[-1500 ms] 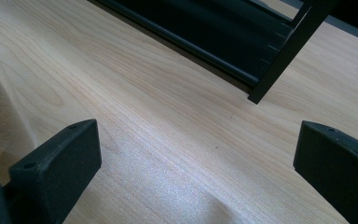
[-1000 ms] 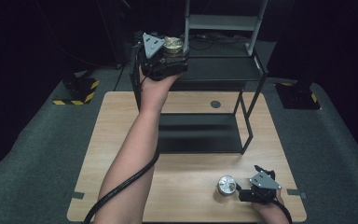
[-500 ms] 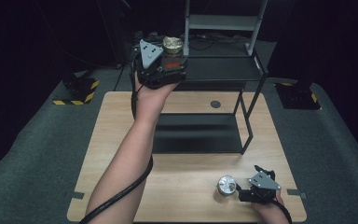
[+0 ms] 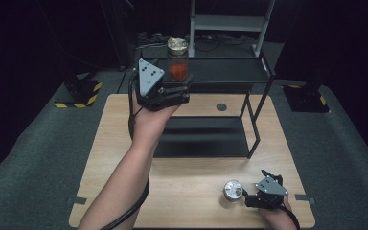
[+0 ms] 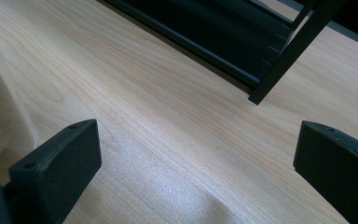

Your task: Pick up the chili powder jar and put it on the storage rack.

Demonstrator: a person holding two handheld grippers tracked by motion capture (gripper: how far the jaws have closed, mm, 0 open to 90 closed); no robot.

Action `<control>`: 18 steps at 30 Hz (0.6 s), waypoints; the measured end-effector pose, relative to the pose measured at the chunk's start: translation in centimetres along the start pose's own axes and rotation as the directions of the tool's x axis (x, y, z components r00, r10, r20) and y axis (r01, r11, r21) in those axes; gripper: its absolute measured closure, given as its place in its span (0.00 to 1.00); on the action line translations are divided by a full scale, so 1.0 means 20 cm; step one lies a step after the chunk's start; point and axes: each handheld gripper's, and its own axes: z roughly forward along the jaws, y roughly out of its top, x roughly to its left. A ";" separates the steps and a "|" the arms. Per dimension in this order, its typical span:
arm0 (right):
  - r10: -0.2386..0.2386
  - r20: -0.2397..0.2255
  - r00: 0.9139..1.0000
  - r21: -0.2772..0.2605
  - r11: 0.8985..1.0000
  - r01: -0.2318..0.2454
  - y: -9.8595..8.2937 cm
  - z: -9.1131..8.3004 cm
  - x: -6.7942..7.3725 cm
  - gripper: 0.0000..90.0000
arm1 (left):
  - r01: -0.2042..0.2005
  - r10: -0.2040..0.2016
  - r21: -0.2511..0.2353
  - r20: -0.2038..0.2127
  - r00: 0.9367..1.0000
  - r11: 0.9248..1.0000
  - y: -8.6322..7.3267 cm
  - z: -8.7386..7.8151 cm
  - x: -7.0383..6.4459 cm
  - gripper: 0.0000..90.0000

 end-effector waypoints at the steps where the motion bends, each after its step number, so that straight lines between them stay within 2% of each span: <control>1: -0.001 0.000 1.000 0.001 1.000 0.001 0.00 0.00 0.00 0.00 | 0.001 -0.001 -0.002 0.000 1.000 1.000 -0.01 -0.01 -0.01 0.00; 7: -0.003 0.001 1.000 0.001 1.000 0.003 0.00 0.00 0.00 0.00 | -0.016 0.016 0.010 -0.009 1.000 1.000 -0.05 -0.10 -0.04 0.00; 10: -0.008 0.002 1.000 0.001 1.000 0.008 0.00 0.00 0.01 0.00 | -0.006 0.007 0.014 -0.010 1.000 1.000 -0.07 -0.13 -0.03 0.00; 18: -0.013 0.003 1.000 0.004 1.000 0.013 0.00 0.00 0.01 0.00 | -0.013 0.013 0.044 0.000 1.000 0.999 -0.18 -0.22 -0.02 0.00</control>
